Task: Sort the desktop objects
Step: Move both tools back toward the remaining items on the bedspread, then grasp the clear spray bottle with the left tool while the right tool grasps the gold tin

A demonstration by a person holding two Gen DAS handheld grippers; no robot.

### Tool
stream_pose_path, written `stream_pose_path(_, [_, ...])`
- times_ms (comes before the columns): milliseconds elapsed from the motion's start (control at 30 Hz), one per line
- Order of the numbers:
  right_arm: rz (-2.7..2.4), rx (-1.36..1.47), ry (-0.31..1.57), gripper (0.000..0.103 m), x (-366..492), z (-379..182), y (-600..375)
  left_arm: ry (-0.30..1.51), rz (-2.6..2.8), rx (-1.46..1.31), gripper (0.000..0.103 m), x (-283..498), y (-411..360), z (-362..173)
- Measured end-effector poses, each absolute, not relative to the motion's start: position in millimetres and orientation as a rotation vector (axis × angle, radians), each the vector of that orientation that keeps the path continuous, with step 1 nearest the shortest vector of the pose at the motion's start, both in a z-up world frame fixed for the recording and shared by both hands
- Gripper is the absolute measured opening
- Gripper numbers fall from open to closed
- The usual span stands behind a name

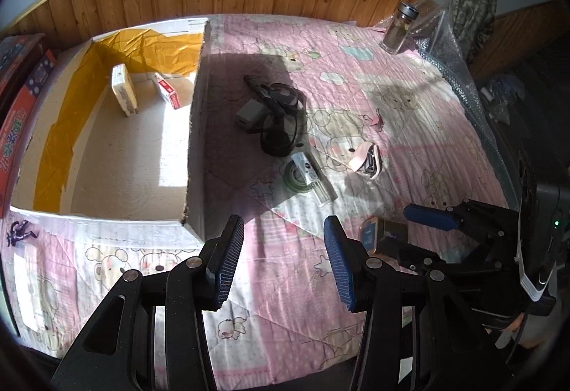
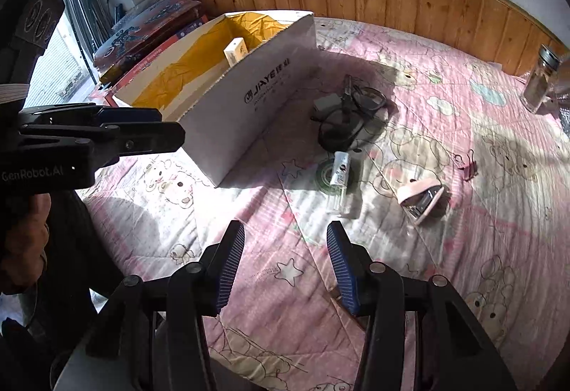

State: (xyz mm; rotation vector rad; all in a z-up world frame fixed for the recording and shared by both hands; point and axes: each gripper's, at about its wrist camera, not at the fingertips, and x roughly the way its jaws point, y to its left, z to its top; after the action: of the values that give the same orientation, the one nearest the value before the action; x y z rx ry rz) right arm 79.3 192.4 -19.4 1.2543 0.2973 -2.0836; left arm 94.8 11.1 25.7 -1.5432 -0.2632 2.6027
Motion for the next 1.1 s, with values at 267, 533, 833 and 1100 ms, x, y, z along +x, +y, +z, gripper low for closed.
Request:
stream_pose_path(267, [-2.135,1.462,0.184,0.05,39,-57,246,-0.309,2.452,-1.65,0.049,74,63,-25])
stream_pose_path(533, [-2.045,1.435,0.285,0.069,55,-73,230,-0.558,2.382,-1.72,0.049,17,54,-73])
stream_pose_path(833, [-2.039,1.43,0.321,0.072,52,-87,232,-0.605,2.415,-1.779,0.047,-9,55,-113])
stream_pose_path(1100, [-2.015,1.399,0.369,0.065,54,-91,221,-0.551,2.448,-1.721,0.018,-7,49,-113])
